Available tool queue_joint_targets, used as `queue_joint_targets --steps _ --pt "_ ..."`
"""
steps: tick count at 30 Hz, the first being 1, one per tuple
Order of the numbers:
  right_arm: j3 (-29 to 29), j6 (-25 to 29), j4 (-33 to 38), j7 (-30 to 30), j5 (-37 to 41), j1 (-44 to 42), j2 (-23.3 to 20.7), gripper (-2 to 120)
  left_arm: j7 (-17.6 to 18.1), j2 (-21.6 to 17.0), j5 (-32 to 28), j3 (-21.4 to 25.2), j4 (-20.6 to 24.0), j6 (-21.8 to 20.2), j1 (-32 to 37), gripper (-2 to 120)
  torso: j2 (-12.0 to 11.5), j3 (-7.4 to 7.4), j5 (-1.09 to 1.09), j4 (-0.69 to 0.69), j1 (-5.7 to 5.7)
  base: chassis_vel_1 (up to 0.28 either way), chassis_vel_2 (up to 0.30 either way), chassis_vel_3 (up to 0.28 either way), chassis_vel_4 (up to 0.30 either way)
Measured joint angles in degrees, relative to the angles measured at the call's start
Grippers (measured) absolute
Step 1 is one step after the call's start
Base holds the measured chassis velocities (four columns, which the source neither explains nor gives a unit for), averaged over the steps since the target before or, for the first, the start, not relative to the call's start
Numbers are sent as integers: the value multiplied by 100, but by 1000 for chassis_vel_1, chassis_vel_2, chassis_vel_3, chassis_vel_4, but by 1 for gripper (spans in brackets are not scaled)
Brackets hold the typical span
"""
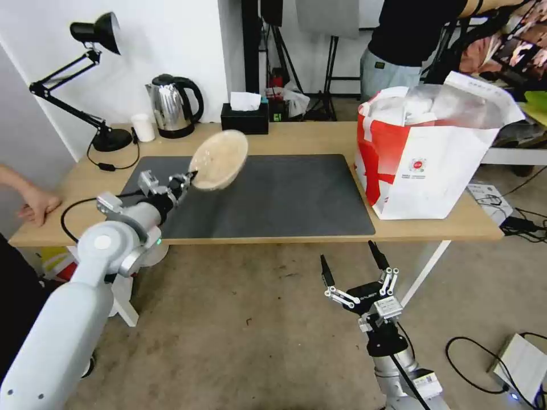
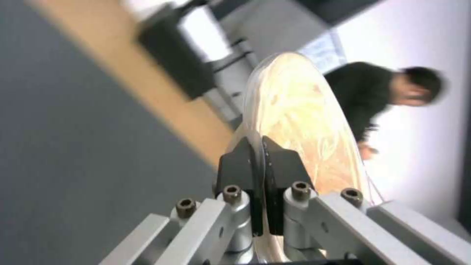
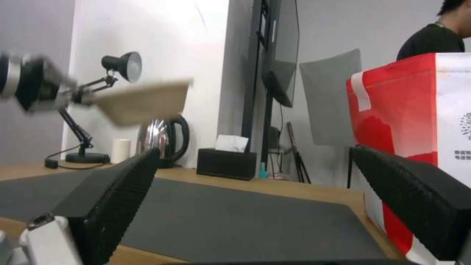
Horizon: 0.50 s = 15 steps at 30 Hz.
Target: Pick up the trash from the table and place it into the takeout bag.
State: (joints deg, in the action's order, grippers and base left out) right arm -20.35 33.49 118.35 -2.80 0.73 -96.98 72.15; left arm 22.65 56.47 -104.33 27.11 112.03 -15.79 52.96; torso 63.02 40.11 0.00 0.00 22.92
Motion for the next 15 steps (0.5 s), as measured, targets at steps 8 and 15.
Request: queue_joint_targets --steps 8,15 --pt "0 0 0 0 0 -1 0 100 -640 -595 -447 -671 257 381 -1025 1 0 0 0 0 0 0 0 0 0" --pt "0 0 0 0 0 0 0 100 -832 -604 -454 -1569 -240 426 -1896 1 0 0 0 -1 0 0 0 0 0"
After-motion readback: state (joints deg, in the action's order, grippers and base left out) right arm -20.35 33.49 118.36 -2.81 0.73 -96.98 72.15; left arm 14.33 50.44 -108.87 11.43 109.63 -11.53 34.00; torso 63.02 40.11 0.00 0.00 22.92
